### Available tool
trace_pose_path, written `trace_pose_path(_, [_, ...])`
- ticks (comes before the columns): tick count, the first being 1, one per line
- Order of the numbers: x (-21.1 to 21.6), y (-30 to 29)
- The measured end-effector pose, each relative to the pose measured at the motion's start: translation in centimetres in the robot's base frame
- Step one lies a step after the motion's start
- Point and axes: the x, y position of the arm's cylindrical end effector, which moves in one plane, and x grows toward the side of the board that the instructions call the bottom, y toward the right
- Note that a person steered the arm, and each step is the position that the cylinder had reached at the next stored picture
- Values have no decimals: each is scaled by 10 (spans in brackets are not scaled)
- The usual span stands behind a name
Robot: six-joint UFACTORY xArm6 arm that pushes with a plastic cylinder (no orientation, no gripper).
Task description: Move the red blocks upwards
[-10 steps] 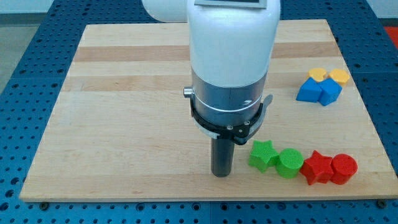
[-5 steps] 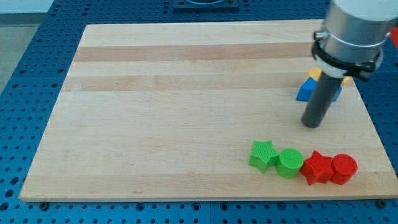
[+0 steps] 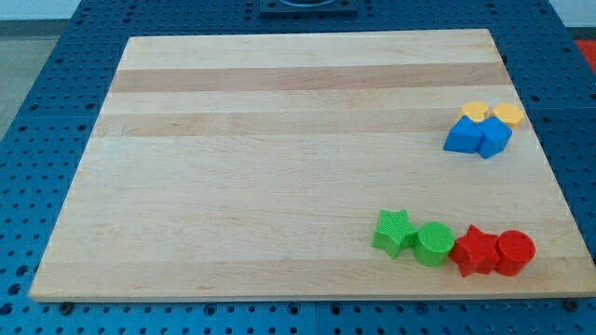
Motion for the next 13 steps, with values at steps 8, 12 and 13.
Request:
trace_pose_path(8, [35, -78])
trace_pose_path(12, [23, -128])
trace_pose_path(13, [-3, -143])
